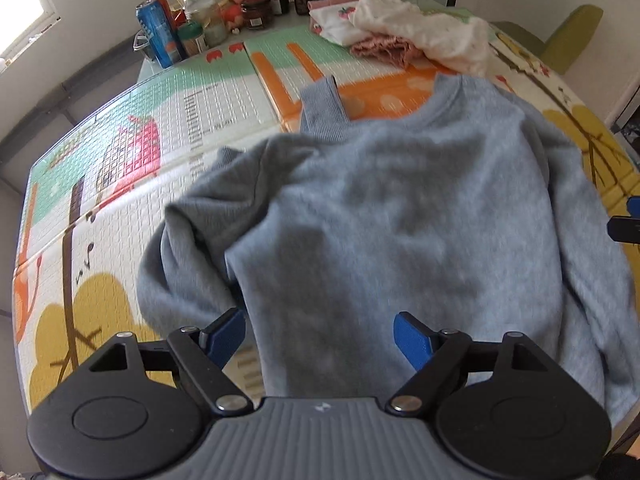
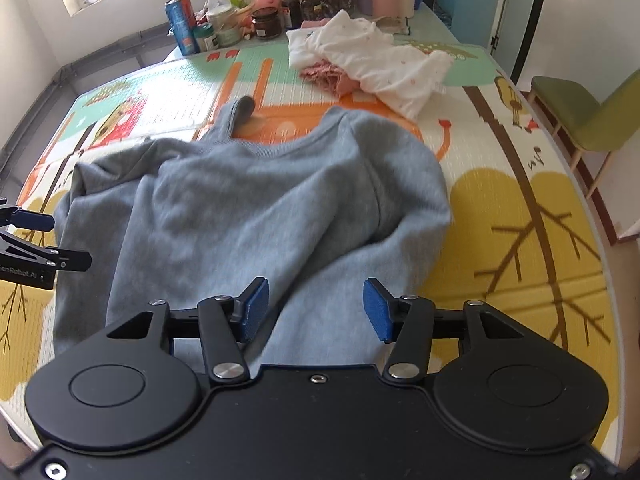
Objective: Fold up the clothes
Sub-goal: 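Lift the collar with both grippers and shake the sweatshirt out flat, then grasp the sweatshirt hem with both grippers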
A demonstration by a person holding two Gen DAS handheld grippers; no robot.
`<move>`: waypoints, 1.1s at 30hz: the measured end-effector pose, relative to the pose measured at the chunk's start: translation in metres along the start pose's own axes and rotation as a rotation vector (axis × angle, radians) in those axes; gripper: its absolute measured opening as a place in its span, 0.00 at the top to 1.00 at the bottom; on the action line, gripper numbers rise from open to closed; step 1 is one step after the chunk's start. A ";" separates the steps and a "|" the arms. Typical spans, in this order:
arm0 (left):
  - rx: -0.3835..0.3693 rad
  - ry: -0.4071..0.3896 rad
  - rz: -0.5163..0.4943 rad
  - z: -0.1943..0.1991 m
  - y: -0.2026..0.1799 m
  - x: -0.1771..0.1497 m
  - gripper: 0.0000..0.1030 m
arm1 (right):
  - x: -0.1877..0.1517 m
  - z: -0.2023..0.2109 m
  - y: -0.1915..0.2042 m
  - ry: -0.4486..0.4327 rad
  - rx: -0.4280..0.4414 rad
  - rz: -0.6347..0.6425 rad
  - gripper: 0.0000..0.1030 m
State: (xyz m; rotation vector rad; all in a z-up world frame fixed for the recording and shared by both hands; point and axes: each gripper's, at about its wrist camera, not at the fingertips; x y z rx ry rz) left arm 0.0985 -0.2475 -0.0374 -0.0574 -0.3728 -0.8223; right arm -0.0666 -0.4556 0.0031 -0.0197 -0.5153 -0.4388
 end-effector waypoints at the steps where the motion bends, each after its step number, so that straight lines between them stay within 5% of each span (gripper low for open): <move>1: 0.003 0.002 0.000 0.001 -0.002 -0.006 0.18 | -0.007 0.003 0.001 0.001 0.001 -0.001 0.50; 16: -0.034 0.099 0.065 -0.006 -0.008 -0.085 0.16 | -0.090 0.029 -0.007 0.065 0.027 -0.066 0.43; 28: -0.088 0.132 0.102 -0.007 -0.019 -0.113 0.15 | -0.118 0.028 0.004 0.121 0.073 -0.075 0.42; 33: -0.103 0.134 0.107 -0.010 -0.026 -0.115 0.15 | -0.125 0.019 0.009 0.133 0.087 -0.082 0.51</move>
Point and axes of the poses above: each gripper's, at about its wrist camera, not at the fingertips, and z roughly against the way its jaws point, y to its left, x to its top
